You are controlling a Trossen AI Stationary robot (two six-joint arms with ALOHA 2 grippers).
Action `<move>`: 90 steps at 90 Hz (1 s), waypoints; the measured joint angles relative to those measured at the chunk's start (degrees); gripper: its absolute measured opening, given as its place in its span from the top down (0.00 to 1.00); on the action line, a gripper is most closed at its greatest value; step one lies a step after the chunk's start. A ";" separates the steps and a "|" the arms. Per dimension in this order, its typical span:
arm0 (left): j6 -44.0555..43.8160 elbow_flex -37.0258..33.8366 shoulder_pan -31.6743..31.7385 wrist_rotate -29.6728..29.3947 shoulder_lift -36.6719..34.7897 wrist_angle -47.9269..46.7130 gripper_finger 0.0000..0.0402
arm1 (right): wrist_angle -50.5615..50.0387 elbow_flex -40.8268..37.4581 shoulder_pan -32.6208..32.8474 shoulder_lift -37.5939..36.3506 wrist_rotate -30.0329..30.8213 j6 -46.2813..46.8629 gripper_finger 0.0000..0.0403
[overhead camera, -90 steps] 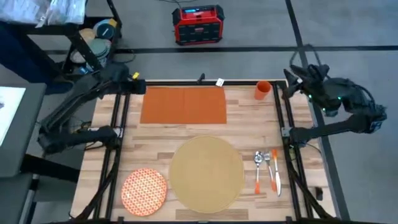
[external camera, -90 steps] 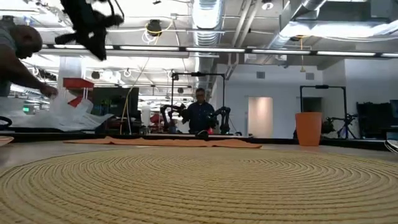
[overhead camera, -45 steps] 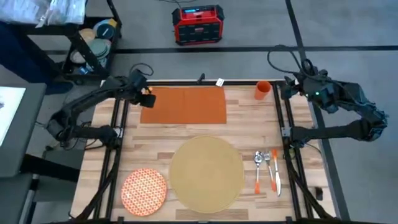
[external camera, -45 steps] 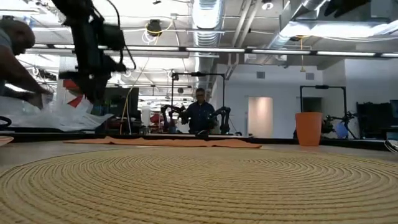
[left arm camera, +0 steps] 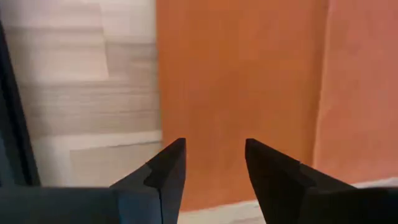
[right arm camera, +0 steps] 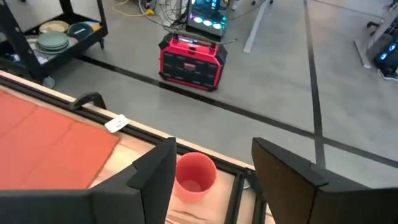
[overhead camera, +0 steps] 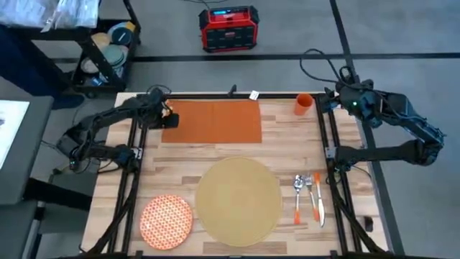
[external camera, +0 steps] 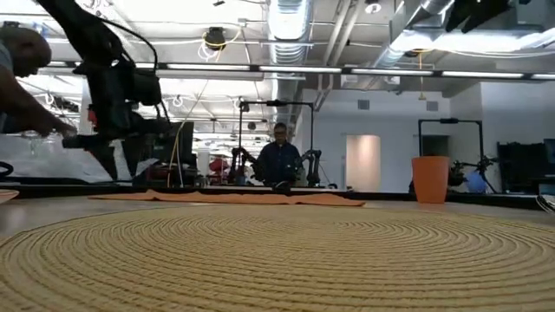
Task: Set table place
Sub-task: Fold the orange table napkin
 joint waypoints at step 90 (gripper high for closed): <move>-14.18 -15.05 -7.70 -1.98 -9.43 8.72 0.68 | -0.05 0.02 -0.07 -0.06 -1.05 -0.46 0.51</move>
